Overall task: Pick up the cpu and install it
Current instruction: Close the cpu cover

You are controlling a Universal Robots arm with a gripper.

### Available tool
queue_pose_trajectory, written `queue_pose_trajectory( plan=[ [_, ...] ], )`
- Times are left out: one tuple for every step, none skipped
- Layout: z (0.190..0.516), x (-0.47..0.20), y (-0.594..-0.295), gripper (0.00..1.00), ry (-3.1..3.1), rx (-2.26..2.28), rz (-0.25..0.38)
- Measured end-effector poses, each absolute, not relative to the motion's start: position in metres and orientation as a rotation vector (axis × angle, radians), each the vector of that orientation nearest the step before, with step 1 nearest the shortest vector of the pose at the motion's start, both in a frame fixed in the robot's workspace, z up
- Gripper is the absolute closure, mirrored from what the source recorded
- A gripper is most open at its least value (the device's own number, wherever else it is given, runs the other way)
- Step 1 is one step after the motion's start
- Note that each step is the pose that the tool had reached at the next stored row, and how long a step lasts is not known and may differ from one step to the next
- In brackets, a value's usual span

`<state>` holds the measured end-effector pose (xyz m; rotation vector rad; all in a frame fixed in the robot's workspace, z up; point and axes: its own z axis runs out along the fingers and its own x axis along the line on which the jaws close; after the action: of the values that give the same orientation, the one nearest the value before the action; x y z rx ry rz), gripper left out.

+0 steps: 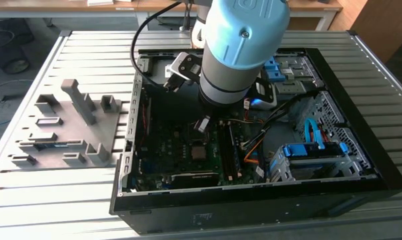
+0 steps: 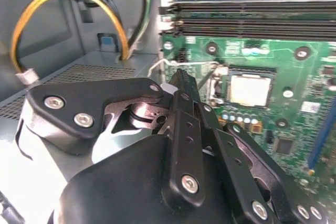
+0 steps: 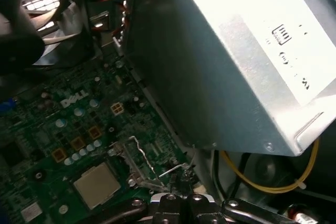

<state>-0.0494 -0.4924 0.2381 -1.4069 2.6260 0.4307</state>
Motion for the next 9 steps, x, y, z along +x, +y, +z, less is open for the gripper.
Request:
queue_pose_trajectory(
  plan=[
    [0.2381,-0.0495,-0.4925,0.9,2.635,-1.413,0.409],
    [0.2381,-0.0495,-0.4925,0.9,2.645,-1.42,0.387],
    [0.238,-0.0495,-0.4924,0.9,2.654,-1.427,0.364],
    [0.238,-0.0495,-0.4924,0.9,2.664,-1.434,0.34],
    [0.2381,-0.0495,-0.4925,0.9,2.673,-1.441,0.317],
    [0.2381,-0.0495,-0.4925,0.9,2.682,-1.448,0.293],
    [0.238,-0.0495,-0.4925,0.9,2.69,-1.454,0.271],
    [0.238,-0.0495,-0.4924,0.9,2.697,-1.459,0.254],
    [0.2379,-0.0495,-0.4925,0.9,2.698,-1.459,0.251]
  ],
)
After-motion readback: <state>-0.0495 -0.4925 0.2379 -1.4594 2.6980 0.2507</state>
